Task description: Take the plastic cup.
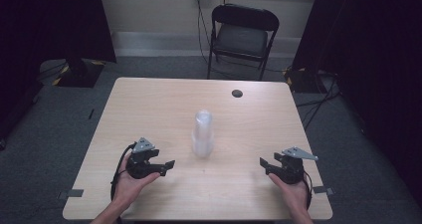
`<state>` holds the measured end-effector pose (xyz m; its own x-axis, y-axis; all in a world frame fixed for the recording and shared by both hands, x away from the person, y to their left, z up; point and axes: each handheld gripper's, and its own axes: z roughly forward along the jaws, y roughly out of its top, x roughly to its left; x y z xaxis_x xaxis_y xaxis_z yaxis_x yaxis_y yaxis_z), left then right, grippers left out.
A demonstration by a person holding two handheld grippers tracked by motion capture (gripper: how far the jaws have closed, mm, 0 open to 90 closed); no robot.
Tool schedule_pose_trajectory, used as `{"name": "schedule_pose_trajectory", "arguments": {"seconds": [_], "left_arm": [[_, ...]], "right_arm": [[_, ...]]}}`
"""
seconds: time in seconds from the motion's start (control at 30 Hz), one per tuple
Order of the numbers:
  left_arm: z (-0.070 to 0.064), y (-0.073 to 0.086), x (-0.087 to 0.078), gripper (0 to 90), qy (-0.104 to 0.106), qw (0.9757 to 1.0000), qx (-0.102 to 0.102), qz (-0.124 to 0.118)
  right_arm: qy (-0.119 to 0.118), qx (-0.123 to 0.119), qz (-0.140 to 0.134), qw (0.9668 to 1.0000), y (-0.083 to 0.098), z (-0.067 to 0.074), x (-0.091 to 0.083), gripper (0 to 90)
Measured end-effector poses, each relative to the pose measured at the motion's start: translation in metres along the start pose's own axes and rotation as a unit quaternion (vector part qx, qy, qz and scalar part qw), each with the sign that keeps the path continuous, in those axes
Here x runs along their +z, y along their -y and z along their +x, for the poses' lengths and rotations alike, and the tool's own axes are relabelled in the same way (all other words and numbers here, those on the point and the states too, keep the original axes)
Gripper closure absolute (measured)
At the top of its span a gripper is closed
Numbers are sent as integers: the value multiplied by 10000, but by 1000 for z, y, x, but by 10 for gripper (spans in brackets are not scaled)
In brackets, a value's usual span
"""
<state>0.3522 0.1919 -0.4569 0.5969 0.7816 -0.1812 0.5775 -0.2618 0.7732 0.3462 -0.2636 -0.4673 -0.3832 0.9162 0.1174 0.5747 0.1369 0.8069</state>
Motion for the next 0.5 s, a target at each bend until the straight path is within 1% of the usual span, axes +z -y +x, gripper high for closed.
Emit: {"name": "schedule_pose_trajectory", "arguments": {"seconds": [0.07, 0.1, 0.13, 0.17, 0.2, 0.23, 0.27, 0.3, 0.37, 0.4, 0.43, 0.47, 0.5], "left_arm": [[0, -1, 0, 244, 41, 10000, 7, -3], [0, -2, 0, 244, 71, 10000, -67, -22], [-1, -2, 1, 244, 103, 9999, -95, -25], [-1, -2, 1, 250, 103, 9999, -95, -25], [-2, -4, 1, 272, 159, 9999, -53, -13], [-5, -5, 1, 279, 192, 9998, -68, -59], [-6, -5, 2, 279, 235, 9997, -74, -72], [-7, -6, 1, 279, 263, 9996, -30, -48], [-8, -6, 2, 279, 276, 9996, -33, -50], [-9, -6, 2, 279, 333, 9994, -109, -62], [-10, -8, 0, 279, 438, 9987, -259, -83], [-13, -9, -2, 278, 442, 9987, -209, -130], [-13, -9, -2, 277, 442, 9987, -209, -130]], "right_arm": [[-10, 2, 28, 10000, 0, 0, 0, 363], [-16, 25, 46, 10000, 0, 0, 0, 364], [-49, 48, 69, 10000, 0, 0, 1, 368], [-49, 40, 114, 9999, 0, 0, 1, 369], [4, -16, 181, 9998, -1, 0, 2, 368], [-16, -19, 205, 9998, -1, 0, 3, 369], [-43, -4, 220, 9997, -1, 0, 4, 370], [-37, 10, 215, 9998, -2, 0, 5, 370], [-34, 20, 207, 9998, -3, 0, 5, 369], [-31, 5, 187, 9998, -4, 1, 6, 370], [-34, 23, 186, 9998, -4, 1, 5, 370], [-48, 34, 181, 9998, -3, 1, 5, 370], [-48, 34, 181, 9998, -3, 1, 5, 370]]}}
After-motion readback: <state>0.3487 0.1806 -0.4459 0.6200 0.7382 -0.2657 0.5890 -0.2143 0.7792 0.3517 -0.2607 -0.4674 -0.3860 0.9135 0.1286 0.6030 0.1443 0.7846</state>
